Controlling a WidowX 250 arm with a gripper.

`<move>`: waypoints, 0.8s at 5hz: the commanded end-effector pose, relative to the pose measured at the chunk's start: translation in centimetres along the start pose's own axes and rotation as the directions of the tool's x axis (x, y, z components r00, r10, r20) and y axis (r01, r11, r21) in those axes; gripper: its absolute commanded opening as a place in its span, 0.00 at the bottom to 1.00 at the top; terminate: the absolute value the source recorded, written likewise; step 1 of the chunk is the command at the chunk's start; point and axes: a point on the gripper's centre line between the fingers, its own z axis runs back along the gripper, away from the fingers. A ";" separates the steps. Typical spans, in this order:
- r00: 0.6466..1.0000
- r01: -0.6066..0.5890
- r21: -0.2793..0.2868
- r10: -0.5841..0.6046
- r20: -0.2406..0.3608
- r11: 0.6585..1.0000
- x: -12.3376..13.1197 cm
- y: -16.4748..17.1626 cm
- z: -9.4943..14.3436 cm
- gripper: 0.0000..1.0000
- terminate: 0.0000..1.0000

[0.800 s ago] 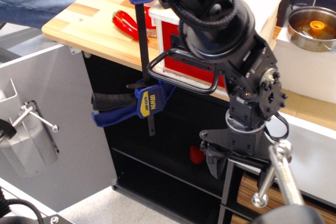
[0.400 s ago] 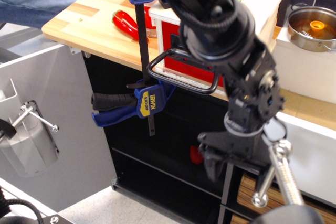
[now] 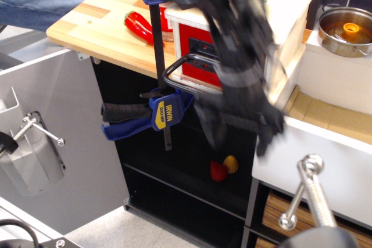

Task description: Open drawer of box

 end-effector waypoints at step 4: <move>0.988 -0.004 0.041 -0.002 0.157 0.999 5.2 6.6 5.3 1.00 0.00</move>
